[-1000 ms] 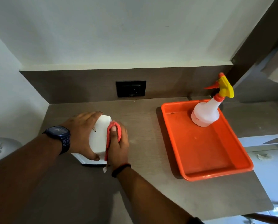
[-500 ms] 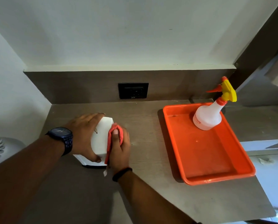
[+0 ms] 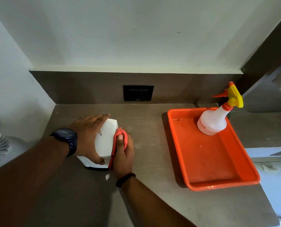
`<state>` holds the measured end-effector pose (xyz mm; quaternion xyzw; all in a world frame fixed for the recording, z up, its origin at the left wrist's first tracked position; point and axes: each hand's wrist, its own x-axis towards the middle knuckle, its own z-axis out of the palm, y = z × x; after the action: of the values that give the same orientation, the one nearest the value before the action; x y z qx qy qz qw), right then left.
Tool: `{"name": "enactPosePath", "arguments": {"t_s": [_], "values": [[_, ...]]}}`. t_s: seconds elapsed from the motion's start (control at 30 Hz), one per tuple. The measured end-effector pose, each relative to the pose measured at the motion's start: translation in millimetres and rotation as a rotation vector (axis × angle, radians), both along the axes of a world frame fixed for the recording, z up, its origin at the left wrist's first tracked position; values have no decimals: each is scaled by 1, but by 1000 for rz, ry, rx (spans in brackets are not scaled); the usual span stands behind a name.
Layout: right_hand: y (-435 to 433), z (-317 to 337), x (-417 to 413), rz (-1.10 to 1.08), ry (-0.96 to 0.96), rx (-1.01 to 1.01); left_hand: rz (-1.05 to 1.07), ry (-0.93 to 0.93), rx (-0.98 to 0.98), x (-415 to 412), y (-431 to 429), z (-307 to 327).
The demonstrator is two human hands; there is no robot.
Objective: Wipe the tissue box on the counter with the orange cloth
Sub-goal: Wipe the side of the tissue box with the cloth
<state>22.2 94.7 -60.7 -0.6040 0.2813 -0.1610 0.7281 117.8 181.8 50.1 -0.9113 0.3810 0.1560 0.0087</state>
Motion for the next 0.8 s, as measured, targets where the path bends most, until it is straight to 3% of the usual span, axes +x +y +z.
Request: {"name": "enactPosePath", "arguments": {"t_s": [0.13,0.3,0.47,0.63,0.8], "values": [[-10,-2,28,30,-29,4,13,13,-6,3,1,-2],[-14,-19,31,46,130,-5,12,10,36,1,-1,-1],[6,-11,-8,29,18,14,8,38,25,2,-1,2],[-12,3,25,29,-15,-45,10,15,1,2,1,-1],[-23,1,32,78,111,-12,17,0,36,0,-2,0]]}}
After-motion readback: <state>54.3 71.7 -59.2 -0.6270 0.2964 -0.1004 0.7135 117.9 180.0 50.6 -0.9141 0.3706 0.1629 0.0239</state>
